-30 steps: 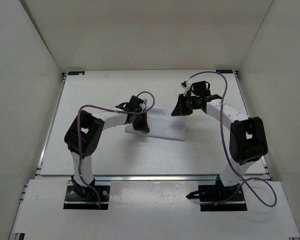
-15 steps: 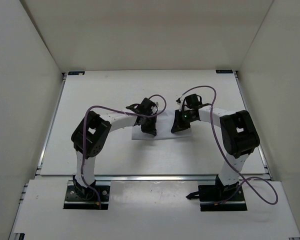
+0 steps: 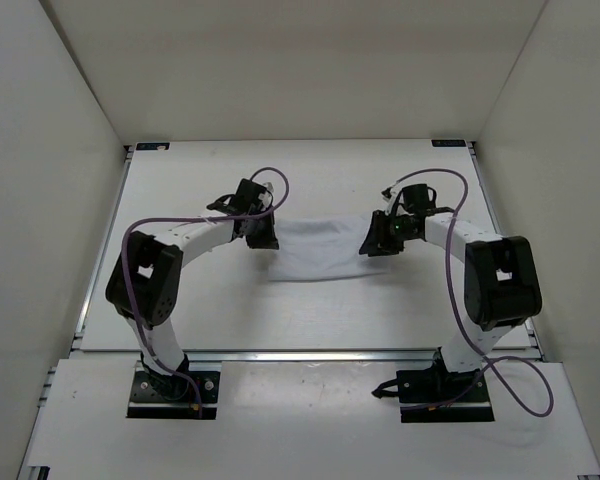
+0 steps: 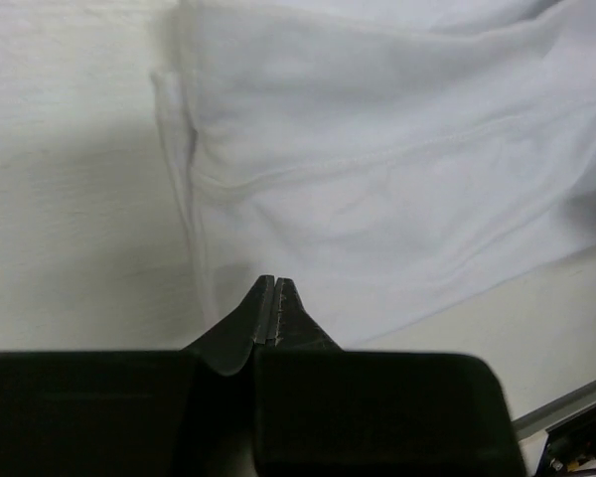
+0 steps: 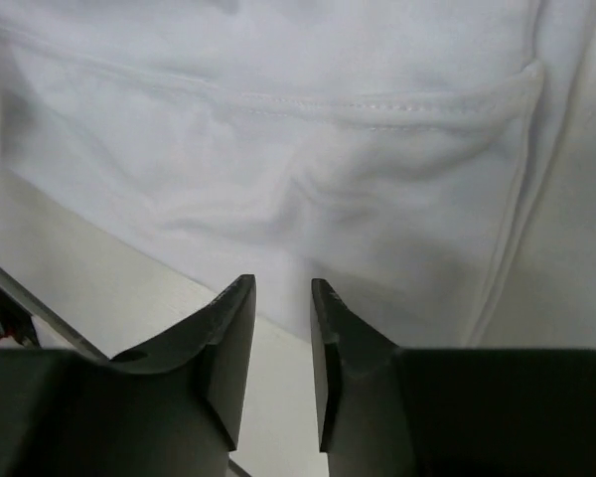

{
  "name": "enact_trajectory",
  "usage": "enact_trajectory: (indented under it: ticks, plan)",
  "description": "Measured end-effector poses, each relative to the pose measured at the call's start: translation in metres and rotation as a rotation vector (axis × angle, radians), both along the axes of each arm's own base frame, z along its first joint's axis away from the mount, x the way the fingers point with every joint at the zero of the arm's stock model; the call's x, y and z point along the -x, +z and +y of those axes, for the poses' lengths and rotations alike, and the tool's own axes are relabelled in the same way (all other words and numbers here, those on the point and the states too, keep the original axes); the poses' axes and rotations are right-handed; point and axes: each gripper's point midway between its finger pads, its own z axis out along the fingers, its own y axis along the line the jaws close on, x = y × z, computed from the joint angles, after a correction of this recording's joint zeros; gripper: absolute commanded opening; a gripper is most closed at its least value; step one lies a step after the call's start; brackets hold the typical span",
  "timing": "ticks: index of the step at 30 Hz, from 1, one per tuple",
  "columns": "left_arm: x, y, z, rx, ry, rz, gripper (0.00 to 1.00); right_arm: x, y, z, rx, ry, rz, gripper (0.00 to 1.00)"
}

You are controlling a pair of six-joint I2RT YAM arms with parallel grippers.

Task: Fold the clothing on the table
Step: Fold the skirt

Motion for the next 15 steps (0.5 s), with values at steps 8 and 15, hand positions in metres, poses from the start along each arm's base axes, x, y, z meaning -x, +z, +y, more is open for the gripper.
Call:
enact_trajectory:
  ticks: [8,15]
  plan:
    - [-0.008,0.004,0.017,-0.036,0.023,-0.038,0.19,-0.017,0.013,-0.048,0.050,-0.098,-0.046,0.59]
    - [0.008,-0.012,0.018,-0.066,0.003,-0.008,0.17,-0.013,0.004,-0.075,0.083,-0.156,-0.012,0.60]
